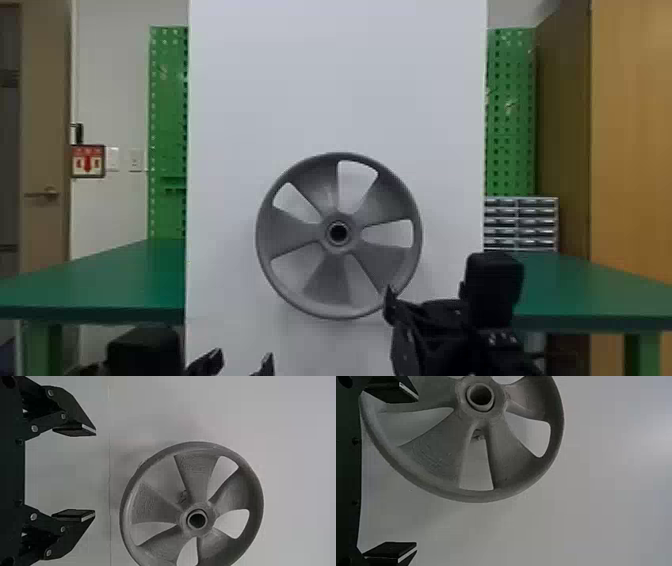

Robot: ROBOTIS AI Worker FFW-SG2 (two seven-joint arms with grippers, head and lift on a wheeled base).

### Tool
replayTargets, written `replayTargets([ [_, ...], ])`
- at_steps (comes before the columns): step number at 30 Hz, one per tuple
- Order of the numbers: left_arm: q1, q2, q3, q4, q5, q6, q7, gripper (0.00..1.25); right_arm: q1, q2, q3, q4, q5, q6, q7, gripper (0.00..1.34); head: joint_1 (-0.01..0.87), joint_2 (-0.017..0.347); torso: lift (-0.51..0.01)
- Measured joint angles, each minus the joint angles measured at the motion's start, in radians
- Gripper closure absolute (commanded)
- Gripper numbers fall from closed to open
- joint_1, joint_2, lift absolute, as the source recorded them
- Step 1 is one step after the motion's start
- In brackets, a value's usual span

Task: Hold the wheel and insert it

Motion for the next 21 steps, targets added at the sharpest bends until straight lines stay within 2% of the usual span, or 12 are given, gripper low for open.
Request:
replayTargets([
  [3,0.001,0.000,0.001,0.000,-0.001,-0.005,0.000,0.52,0.051,-0.003,-0.010,-0.014,0.004,-0.046,0.004,0.00,0.003,0.074,-0.483],
  [11,0.003,0.000,0.005,0.000,-0.001,-0.009,-0.001,0.52,0.165,-0.034,-0.030,-0.025,-0.006,-0.112,0.007,0.00,0.005,0.074,-0.483],
  [21,0.006,0.000,0.010,0.000,-0.002,-0.018,0.000,0.52,0.311,-0.054,-0.075,-0.024,-0.005,-0.185,0.011,0.00,0.005,0.074,-0.483],
])
